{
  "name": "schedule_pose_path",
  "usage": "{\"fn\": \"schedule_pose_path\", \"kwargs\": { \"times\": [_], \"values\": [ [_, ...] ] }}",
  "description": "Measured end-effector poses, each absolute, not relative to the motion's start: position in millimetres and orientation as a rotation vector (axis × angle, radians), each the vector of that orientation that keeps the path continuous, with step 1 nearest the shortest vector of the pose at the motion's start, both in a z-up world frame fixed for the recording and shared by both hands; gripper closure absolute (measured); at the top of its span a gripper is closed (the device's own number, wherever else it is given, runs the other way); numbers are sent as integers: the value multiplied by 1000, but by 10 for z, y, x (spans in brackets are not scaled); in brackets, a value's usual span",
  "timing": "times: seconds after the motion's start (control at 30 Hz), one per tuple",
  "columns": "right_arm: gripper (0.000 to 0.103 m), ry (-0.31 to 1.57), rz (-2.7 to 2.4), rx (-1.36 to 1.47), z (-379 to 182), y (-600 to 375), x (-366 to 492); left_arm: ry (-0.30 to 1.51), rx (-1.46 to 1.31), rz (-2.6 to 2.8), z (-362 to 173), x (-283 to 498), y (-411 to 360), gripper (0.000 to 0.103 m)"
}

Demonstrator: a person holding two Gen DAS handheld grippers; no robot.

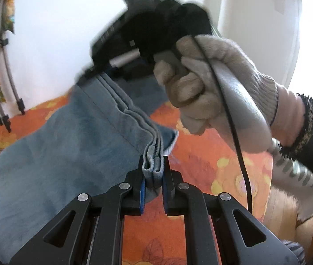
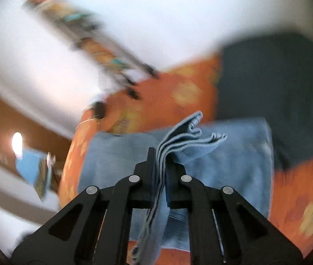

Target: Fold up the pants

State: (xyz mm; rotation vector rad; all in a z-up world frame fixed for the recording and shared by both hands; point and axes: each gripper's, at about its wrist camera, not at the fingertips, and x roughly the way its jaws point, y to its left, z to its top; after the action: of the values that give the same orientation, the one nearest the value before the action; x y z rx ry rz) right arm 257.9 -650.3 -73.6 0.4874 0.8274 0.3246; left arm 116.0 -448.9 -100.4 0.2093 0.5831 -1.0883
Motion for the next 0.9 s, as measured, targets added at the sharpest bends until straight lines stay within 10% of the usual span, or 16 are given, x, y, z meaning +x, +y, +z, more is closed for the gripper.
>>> {"fn": "schedule_pose_path", "kwargs": {
  "times": [0.4, 0.9],
  "values": [
    [96, 1020, 160, 295, -1204, -6947, 2895, 734, 236, -1118, -1508, 1522, -5409, 93],
    [71, 978, 315, 792, -1378, -7455, 2707, 735, 115, -1175, -1075, 1698, -4983, 93]
  ]
}}
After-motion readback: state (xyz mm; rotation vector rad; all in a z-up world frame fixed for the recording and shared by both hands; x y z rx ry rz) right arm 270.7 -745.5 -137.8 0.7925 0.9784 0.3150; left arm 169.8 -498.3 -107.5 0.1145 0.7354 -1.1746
